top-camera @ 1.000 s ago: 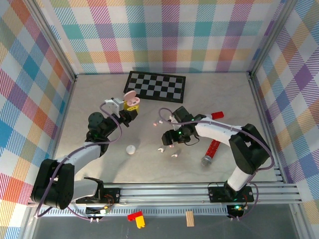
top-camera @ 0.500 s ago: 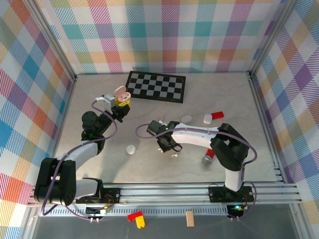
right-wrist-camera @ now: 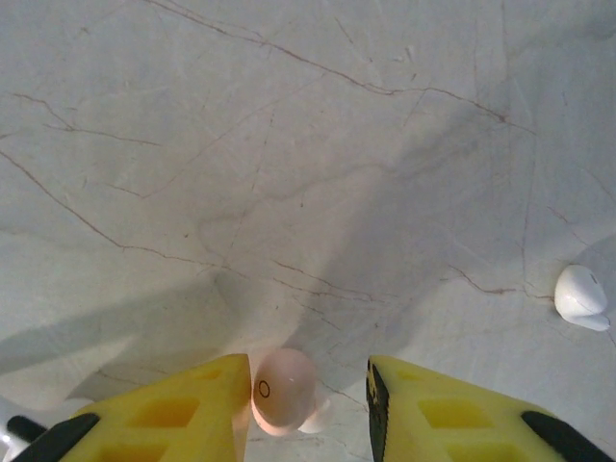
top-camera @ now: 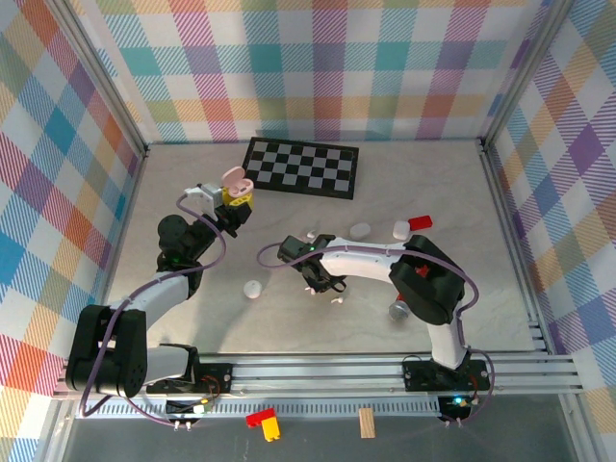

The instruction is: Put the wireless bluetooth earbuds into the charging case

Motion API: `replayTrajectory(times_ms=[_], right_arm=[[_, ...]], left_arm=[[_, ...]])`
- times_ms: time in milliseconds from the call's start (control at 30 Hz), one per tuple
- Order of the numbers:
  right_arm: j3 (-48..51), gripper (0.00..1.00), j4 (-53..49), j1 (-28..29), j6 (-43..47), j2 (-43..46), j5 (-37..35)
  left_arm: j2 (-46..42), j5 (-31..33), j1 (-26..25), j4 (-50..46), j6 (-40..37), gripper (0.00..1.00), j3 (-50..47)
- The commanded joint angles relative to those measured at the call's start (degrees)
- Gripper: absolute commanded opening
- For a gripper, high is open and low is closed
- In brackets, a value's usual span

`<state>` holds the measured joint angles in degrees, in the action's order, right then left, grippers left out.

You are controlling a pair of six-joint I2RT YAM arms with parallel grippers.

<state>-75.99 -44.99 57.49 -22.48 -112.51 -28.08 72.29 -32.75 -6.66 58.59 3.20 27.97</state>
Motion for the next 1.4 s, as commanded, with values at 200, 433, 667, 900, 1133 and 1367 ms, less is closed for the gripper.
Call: replayTrajectory(times_ms=[200,433,667,900,1133,1367], right_arm=[[-2.21,0.33,-3.34,0.56,0.59,-2.18,0.34],[-2.35,0.25,-3.87,0.22,0.27,-2.80,0.44],[-1.09,0.20,-2.03,-1.39,0.21,1.89,4.69],[3.63,0.21,4.01,-8.01,-1.96,12.86,17.82],[8.49,0.21,9.08,-18.41,-5.92,21.03,36.16],[13.30,0.19,13.19,-26.68,-10.40,24.41,46.72]], left_arm=[[-0.40,-2.05,0.59,1.35,-0.08,0.35,2.05],[-0.57,-3.14,0.56,1.02,-0.33,0.34,2.16],[-0.88,-5.19,0.49,-1.72,-2.14,0.34,2.55],[-0.23,-7.28,-1.31,-1.98,-4.58,0.34,2.44],[-2.06,-8.93,-6.25,-12.22,-10.33,0.34,4.61],[-3.66,-8.12,-11.84,-19.02,-15.33,0.34,4.69]])
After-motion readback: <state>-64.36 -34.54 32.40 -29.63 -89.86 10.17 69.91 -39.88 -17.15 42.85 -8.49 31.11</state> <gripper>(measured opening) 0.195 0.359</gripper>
